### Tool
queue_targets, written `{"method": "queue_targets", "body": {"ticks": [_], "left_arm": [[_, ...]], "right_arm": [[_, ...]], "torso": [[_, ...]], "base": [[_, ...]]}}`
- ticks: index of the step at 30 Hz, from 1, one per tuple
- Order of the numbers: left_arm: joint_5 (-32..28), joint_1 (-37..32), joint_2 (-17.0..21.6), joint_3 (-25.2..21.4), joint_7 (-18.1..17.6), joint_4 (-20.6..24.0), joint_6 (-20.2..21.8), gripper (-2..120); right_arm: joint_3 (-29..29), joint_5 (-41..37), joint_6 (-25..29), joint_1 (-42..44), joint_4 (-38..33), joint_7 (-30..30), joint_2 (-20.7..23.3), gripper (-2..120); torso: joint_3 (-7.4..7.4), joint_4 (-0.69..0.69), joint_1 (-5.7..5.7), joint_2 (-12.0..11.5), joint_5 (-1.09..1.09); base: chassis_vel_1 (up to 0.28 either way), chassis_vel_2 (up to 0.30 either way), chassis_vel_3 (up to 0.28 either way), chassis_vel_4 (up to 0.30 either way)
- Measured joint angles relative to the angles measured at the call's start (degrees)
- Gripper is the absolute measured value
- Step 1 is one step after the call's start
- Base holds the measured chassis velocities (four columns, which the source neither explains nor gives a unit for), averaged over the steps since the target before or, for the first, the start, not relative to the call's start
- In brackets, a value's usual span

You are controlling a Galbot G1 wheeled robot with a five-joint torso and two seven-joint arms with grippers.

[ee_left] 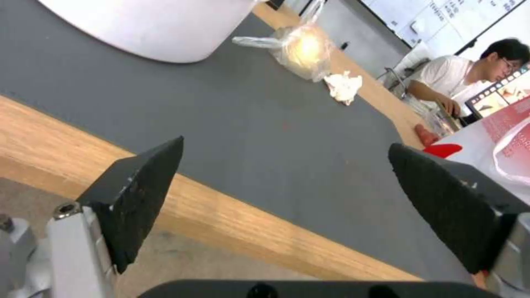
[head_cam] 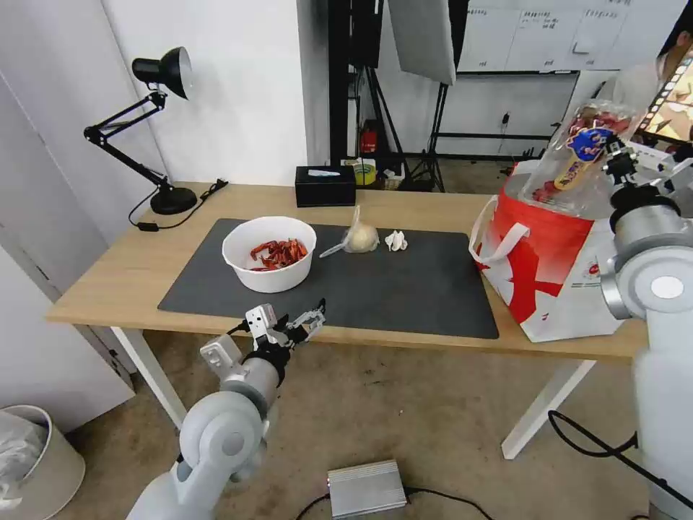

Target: Pick up the trash from the table and place it into the takeout bag.

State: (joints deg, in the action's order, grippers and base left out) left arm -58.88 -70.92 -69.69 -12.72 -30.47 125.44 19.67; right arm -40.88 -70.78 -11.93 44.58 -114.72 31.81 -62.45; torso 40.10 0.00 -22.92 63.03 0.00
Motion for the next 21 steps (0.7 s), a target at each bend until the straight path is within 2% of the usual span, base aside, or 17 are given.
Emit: {"method": "queue_targets", "body": {"ticks": [10, 21], "left_arm": [[0.2, -0.3, -0.1, 0.0, 0.0, 0.3, 0.0, 100], [0.1, -0.6, 0.3, -0.5, 0.1, 1.1, 0.0, 100]], "right_arm": [[-1.7, -0.4, 0.1, 1.7, -0.6, 0.6, 0.9, 0], [-1.9, 3.3, -0.3, 3.6, 0.0, 0.8, 0.2, 0]], "torso": [[0.00, 0.00, -0.01, 0.0, 0.00], [0.00, 0.00, -0.01, 0.0, 0.00]], "base": [[0.000, 0.000, 0.000, 0.000], [0.000, 0.000, 0.000, 0.000]]}}
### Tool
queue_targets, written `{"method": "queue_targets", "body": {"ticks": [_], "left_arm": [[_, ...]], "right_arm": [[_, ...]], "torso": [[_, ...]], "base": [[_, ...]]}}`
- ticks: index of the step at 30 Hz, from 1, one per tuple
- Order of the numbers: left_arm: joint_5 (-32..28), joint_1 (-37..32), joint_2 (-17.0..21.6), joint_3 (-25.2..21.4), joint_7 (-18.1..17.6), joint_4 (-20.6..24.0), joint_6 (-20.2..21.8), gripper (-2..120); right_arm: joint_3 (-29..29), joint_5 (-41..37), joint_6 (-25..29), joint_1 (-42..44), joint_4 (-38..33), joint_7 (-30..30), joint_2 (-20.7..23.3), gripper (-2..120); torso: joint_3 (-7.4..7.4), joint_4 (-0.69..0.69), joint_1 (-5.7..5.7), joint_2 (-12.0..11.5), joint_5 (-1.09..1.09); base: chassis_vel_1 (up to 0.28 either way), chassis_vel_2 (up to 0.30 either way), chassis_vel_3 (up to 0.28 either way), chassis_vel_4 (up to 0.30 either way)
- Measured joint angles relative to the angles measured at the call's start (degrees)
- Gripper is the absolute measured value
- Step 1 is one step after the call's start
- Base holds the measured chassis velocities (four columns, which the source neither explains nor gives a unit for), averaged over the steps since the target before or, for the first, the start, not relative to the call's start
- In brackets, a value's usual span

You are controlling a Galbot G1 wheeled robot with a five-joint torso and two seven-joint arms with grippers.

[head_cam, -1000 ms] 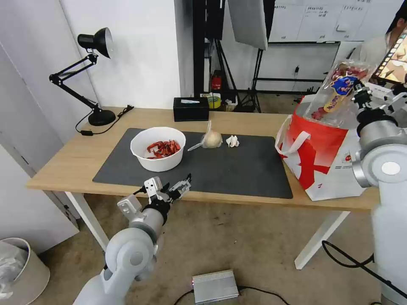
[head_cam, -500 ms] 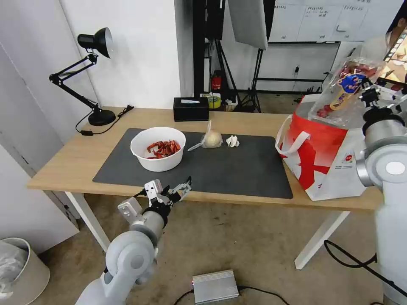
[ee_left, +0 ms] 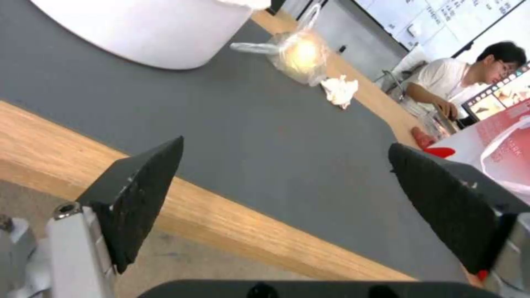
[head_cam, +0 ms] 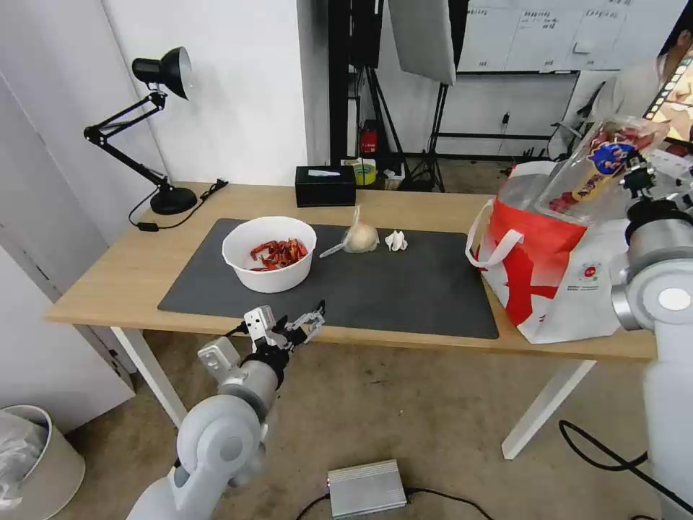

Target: Pick up the trash from the table and place it into the takeout bag.

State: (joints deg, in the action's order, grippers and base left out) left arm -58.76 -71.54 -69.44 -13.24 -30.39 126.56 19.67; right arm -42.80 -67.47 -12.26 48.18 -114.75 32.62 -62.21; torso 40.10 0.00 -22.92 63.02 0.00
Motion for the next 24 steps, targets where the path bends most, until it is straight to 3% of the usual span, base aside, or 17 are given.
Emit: {"method": "queue_targets", "body": {"ticks": [24], "left_arm": [[0.0, 0.0, -0.1, 0.0, 0.1, 0.0, -0.1, 100]], "right_arm": [[-0.2, -3.0, -1.5, -0.4, -0.4, 4.3, -0.3, 0]], "torso": [[0.00, 0.00, 0.00, 0.0, 0.00]], "base": [[0.000, 0.000, 0.000, 0.000]]}}
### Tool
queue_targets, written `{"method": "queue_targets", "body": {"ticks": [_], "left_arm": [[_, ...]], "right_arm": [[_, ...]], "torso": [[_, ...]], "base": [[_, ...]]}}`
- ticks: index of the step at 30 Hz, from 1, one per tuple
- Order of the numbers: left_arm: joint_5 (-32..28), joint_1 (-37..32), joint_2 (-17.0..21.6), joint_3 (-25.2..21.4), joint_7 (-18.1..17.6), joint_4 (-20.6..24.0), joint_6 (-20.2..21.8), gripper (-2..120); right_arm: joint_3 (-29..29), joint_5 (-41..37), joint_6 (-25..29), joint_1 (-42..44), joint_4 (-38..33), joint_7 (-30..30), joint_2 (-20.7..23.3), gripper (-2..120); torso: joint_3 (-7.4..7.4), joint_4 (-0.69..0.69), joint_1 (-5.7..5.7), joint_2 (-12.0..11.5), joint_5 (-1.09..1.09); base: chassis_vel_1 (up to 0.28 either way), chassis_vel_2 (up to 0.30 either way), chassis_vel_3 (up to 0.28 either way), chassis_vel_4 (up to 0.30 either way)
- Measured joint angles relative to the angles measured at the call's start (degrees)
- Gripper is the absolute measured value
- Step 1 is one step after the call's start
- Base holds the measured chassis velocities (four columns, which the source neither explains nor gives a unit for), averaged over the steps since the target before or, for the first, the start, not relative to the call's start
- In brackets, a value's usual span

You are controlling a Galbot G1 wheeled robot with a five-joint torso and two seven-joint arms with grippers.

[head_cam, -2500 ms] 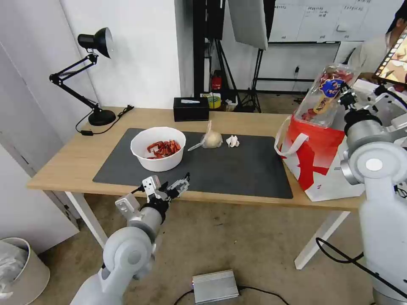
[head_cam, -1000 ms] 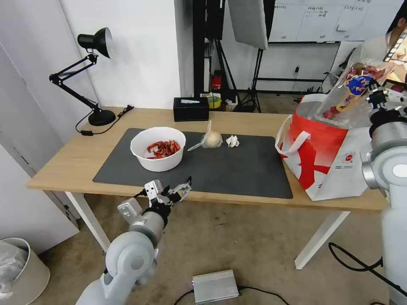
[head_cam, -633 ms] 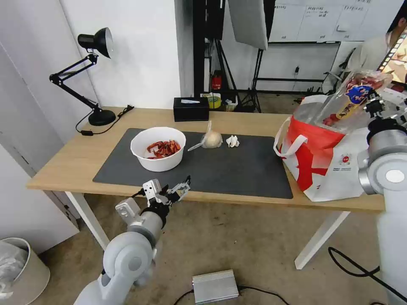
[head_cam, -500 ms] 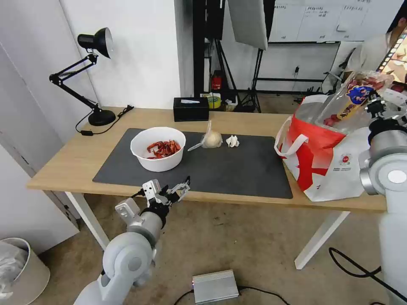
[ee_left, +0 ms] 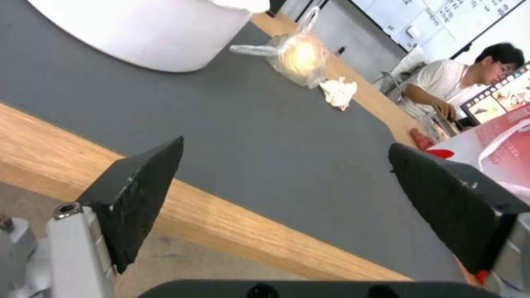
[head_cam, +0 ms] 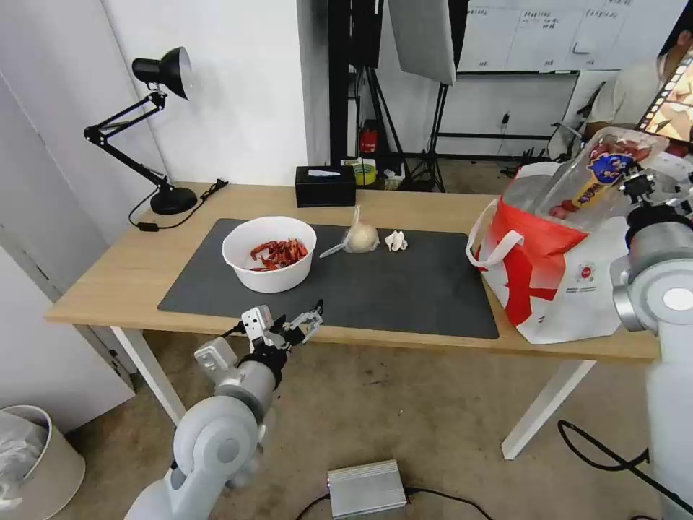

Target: Pick up the trash from the table and place it into the takeout bag.

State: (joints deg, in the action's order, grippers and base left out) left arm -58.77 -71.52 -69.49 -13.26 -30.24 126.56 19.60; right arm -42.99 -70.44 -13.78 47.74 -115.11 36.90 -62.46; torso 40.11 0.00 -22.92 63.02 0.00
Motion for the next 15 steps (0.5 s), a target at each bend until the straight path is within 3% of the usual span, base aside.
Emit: {"method": "queue_targets", "body": {"ticks": [4, 7, 15], "left_arm": [[0.0, 0.1, -0.1, 0.3, 0.0, -0.3, 0.0, 100], [0.0, 0.2, -0.2, 0.5, 0.0, -0.5, 0.0, 100], [0.1, 0.2, -0.2, 0.6, 0.0, -0.5, 0.0, 100]], "right_arm": [[0.0, 0.0, -0.1, -0.1, 0.1, 0.0, 0.0, 7], [0.1, 0.0, -0.2, -0.2, 0.3, 0.0, -0.1, 24], [0.2, 0.2, -0.2, -0.3, 0.5, 0.0, -0.5, 48]], "torso": [[0.00, 0.00, 0.00, 0.0, 0.00], [0.00, 0.00, 0.00, 0.0, 0.00], [0.00, 0.00, 0.00, 0.0, 0.00]], "base": [[0.000, 0.000, 0.000, 0.000], [0.000, 0.000, 0.000, 0.000], [0.000, 0.000, 0.000, 0.000]]}}
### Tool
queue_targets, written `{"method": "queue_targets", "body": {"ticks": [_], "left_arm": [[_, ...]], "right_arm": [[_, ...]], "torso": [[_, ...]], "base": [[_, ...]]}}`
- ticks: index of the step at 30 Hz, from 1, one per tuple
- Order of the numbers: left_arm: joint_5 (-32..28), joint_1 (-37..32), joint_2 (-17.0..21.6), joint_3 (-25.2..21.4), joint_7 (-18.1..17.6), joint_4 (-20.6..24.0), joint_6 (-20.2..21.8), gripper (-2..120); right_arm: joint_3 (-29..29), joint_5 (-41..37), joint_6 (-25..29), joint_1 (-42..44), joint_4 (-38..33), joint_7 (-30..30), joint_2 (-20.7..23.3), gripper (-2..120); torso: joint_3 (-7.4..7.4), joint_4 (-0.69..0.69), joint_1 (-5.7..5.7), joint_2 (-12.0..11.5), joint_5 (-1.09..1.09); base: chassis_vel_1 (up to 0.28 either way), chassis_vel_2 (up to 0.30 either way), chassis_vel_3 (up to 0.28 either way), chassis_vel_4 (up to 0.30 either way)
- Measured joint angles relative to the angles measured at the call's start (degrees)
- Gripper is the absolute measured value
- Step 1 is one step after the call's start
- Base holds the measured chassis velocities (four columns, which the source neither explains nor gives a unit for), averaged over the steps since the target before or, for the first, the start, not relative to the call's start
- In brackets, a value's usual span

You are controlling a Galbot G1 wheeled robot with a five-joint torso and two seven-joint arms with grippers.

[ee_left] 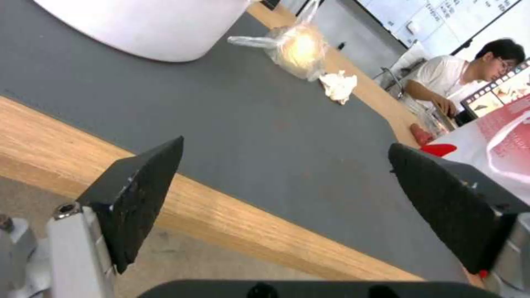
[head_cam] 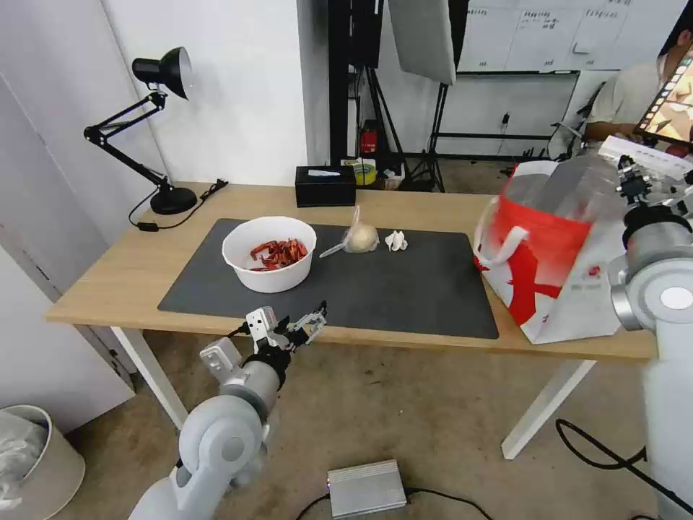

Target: Pick up the trash from the table and place it into the takeout bag.

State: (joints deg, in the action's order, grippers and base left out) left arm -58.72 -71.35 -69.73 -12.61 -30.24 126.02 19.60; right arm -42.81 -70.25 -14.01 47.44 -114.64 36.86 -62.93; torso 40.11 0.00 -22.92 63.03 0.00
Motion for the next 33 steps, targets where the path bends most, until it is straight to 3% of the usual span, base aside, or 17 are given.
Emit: {"method": "queue_targets", "body": {"ticks": [7, 13, 33], "left_arm": [[0.0, -0.1, 0.0, 0.0, 0.0, 0.1, 0.0, 100], [0.2, -0.4, -0.1, 0.1, 0.0, 0.1, 0.0, 100], [0.1, -0.3, 0.1, -0.8, 0.0, 0.6, 0.0, 100]], "right_arm": [[0.1, -0.4, -0.1, -0.1, 0.0, -0.1, 0.0, 78], [0.1, -0.8, -0.1, 0.1, -0.3, -0.2, -0.1, 96], [0.6, -1.9, -0.2, 0.5, -1.2, -2.8, -0.5, 100]], "torso": [[0.00, 0.00, 0.00, 0.0, 0.00], [0.00, 0.00, 0.00, 0.0, 0.00], [0.00, 0.00, 0.00, 0.0, 0.00]], "base": [[0.000, 0.000, 0.000, 0.000], [0.000, 0.000, 0.000, 0.000], [0.000, 0.000, 0.000, 0.000]]}}
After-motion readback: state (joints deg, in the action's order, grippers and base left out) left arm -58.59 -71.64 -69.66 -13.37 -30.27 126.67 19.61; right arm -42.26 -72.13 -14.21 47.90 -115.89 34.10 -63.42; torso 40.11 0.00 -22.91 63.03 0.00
